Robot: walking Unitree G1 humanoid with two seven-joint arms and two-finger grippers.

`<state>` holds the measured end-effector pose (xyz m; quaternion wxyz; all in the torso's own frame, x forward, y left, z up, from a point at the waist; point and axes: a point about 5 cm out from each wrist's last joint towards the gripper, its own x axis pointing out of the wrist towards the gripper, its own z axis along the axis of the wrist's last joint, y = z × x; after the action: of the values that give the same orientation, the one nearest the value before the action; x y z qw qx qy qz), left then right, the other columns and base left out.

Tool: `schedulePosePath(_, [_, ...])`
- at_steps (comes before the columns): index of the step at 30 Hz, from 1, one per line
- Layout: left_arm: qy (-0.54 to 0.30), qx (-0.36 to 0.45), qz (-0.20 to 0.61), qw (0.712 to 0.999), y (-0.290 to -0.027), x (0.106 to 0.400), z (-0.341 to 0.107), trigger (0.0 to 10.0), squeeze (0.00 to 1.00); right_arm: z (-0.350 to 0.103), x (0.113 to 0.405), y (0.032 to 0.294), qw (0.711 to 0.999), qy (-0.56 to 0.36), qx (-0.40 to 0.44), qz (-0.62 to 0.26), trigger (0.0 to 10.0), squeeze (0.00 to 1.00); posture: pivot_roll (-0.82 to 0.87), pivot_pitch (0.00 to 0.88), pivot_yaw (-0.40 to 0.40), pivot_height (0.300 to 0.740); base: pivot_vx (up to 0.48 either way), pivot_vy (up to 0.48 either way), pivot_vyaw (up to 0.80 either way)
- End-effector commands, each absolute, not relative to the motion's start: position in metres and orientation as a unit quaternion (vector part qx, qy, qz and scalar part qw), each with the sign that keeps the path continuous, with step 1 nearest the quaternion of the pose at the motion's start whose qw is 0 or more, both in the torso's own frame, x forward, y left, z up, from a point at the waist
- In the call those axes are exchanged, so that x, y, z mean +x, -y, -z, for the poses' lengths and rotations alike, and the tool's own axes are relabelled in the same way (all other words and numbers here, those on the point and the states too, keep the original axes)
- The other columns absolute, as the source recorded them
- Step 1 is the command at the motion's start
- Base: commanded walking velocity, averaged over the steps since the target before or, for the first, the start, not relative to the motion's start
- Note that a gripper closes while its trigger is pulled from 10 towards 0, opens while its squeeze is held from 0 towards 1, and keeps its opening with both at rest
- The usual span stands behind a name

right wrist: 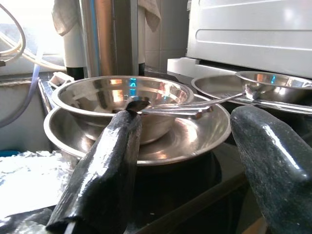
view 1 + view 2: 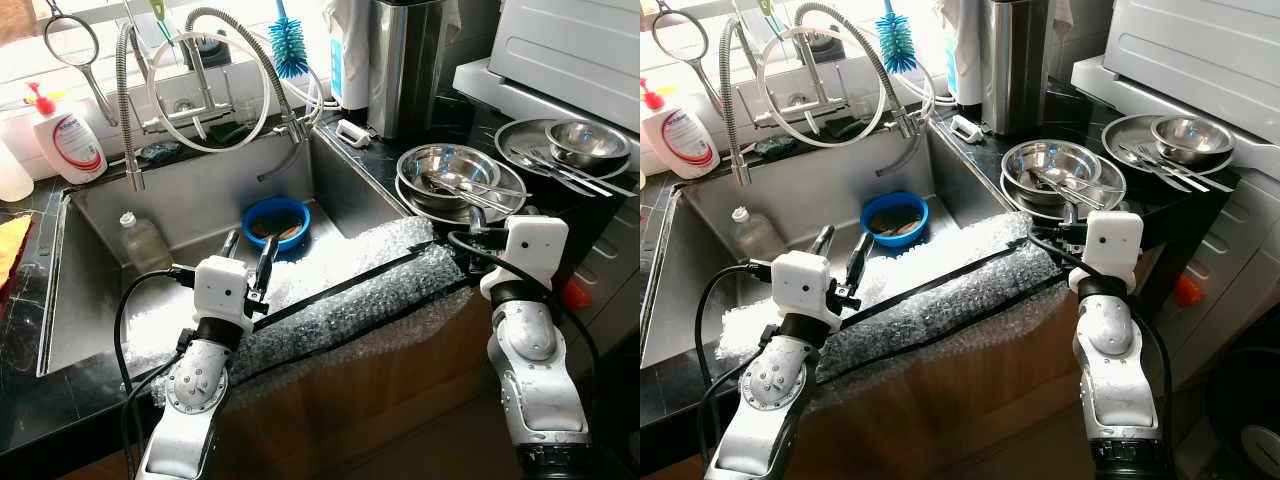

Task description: Kitchen organization

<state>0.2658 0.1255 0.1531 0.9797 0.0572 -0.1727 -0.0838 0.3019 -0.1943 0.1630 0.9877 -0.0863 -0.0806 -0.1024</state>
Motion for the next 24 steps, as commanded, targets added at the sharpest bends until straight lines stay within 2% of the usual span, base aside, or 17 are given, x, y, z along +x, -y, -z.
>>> schedulePosePath(1, [0.169, 0.063, 0.083, 0.98, -0.1271, 0.2651, -0.1515, 10.0, 0.0, -0.1646, 0.3047, 0.1895, 0.988, 0.085, -0.082, 0.096, 10.0, 0.0, -0.19, 0.0, 0.099, 0.74, 0.0, 0.0, 0.0])
schedulePosePath(17, [0.17, 0.063, 0.084, 0.98, -0.1272, 0.2654, -0.1522, 10.0, 0.0, -0.1701, 0.3072, 0.1893, 0.987, 0.103, -0.076, 0.097, 10.0, 0.0, -0.19, 0.0, 0.101, 0.74, 0.0, 0.0, 0.0])
schedulePosePath(18, [0.171, 0.063, 0.084, 0.98, -0.1271, 0.2656, -0.1523, 10.0, 0.0, -0.1696, 0.3073, 0.1889, 0.987, 0.103, -0.075, 0.097, 9.7, 0.0, -0.19, 0.0, 0.101, 0.74, 0.0, 0.0, 0.0])
schedulePosePath(19, [0.171, 0.063, 0.084, 0.98, -0.1271, 0.2656, -0.1524, 10.0, 0.0, -0.1695, 0.3073, 0.1887, 0.987, 0.103, -0.075, 0.097, 8.7, 0.0, -0.19, 0.0, 0.101, 0.74, 0.0, 0.0, 0.0])
schedulePosePath(20, [0.171, 0.063, 0.084, 0.98, -0.1271, 0.2656, -0.1524, 10.0, 0.0, -0.1695, 0.3073, 0.1887, 0.987, 0.103, -0.075, 0.097, 8.7, 0.0, -0.19, 0.0, 0.101, 0.74, 0.0, 0.0, 0.0])
schedulePosePath(21, [0.171, 0.063, 0.084, 0.98, -0.1272, 0.2655, -0.1525, 10.0, 0.0, -0.1696, 0.3073, 0.1884, 0.987, 0.103, -0.074, 0.096, 5.0, 0.0, -0.19, 0.0, 0.103, 0.74, 0.0, 0.0, 0.0])
schedulePosePath(22, [0.171, 0.063, 0.084, 0.98, -0.1271, 0.2655, -0.1524, 10.0, 0.0, -0.1695, 0.3074, 0.1884, 0.987, 0.104, -0.074, 0.096, 2.0, 0.0, -0.19, 0.0, 0.102, 0.74, 0.0, 0.0, 0.0])
schedulePosePath(23, [0.17, 0.063, 0.084, 0.98, -0.1269, 0.2655, -0.1523, 10.0, 0.0, -0.1694, 0.3076, 0.1883, 0.987, 0.104, -0.073, 0.096, 0.1, 0.0, -0.19, 0.0, 0.102, 0.74, 0.0, 0.0, 0.0])
schedulePosePath(24, [0.17, 0.064, 0.085, 0.98, -0.1268, 0.2655, -0.1523, 10.0, 0.0, -0.1693, 0.3079, 0.188, 0.987, 0.104, -0.073, 0.096, 0.0, 0.0, -0.19, 0.0, 0.102, 0.74, 0.0, 0.0, 0.0])
